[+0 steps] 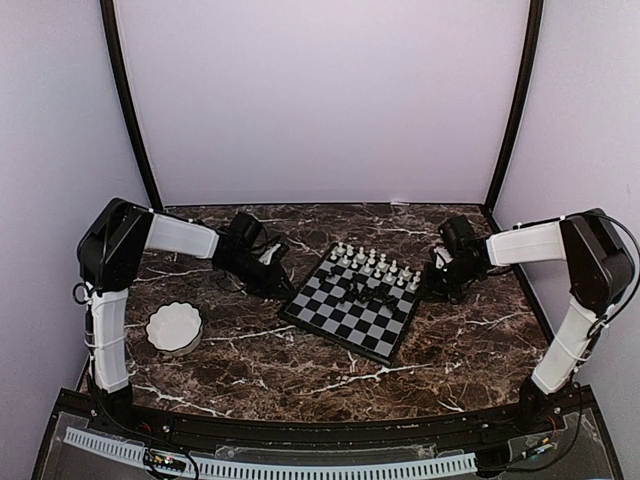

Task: Set up the chess pieces on the board
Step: Adjust the chessboard at the center of the board.

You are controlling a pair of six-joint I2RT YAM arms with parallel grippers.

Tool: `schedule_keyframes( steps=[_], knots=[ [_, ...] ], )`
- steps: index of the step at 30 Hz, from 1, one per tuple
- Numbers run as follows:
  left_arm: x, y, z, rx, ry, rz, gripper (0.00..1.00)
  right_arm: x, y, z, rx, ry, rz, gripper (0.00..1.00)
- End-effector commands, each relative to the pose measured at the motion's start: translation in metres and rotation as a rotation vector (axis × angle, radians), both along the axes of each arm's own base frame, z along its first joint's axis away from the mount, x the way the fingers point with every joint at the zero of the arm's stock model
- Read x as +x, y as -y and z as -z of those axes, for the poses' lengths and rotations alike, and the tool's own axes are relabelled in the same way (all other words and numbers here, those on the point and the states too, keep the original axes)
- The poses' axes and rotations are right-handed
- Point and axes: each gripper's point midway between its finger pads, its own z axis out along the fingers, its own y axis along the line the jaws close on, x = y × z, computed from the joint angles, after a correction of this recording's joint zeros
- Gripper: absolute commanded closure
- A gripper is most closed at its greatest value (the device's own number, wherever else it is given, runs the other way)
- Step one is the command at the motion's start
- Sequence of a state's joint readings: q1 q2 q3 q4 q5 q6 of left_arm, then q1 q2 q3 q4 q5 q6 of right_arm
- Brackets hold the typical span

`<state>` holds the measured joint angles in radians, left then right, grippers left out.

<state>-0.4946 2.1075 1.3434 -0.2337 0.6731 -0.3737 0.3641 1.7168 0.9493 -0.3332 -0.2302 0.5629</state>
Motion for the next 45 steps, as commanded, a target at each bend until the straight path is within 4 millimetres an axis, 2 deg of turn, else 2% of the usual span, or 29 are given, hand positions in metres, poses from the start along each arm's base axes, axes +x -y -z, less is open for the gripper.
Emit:
schedule_keyframes(
  steps=[1, 11, 14, 15, 20, 28, 33, 36, 40, 45],
  knots=[
    [-0.037, -0.003, 0.009, 0.042, -0.067, 0.038, 0.81, -0.004, -0.009, 0.012, 0.039, -0.008, -0.037, 0.78],
    [-0.079, -0.025, -0.006, 0.048, -0.072, 0.016, 0.83, -0.011, -0.017, 0.019, 0.056, -0.02, -0.101, 0.78],
    [-0.093, -0.03, -0.006, 0.05, -0.082, 0.024, 0.83, -0.013, -0.019, 0.021, 0.06, -0.026, -0.115, 0.78],
    [-0.096, -0.027, -0.009, 0.03, -0.071, 0.036, 0.83, -0.013, -0.02, 0.022, 0.06, -0.026, -0.12, 0.78],
    [-0.122, -0.022, 0.0, 0.018, -0.091, 0.093, 0.83, -0.013, -0.027, 0.024, 0.069, -0.03, -0.147, 0.78],
    [-0.149, -0.007, 0.003, 0.023, -0.09, 0.168, 0.83, -0.011, -0.036, 0.031, 0.065, -0.037, -0.197, 0.75],
    [-0.167, -0.008, 0.006, 0.043, -0.096, 0.2, 0.82, -0.008, -0.04, 0.03, 0.075, -0.039, -0.202, 0.75],
    [-0.17, -0.009, 0.003, 0.038, -0.085, 0.197, 0.81, -0.007, -0.039, 0.029, 0.068, -0.038, -0.202, 0.75],
    [-0.17, -0.013, -0.003, 0.066, -0.068, 0.21, 0.8, -0.005, -0.038, 0.015, 0.061, -0.024, -0.206, 0.72],
    [-0.165, -0.017, -0.027, 0.082, -0.006, 0.213, 0.71, -0.004, -0.03, -0.028, 0.038, 0.046, -0.184, 0.61]
  ],
)
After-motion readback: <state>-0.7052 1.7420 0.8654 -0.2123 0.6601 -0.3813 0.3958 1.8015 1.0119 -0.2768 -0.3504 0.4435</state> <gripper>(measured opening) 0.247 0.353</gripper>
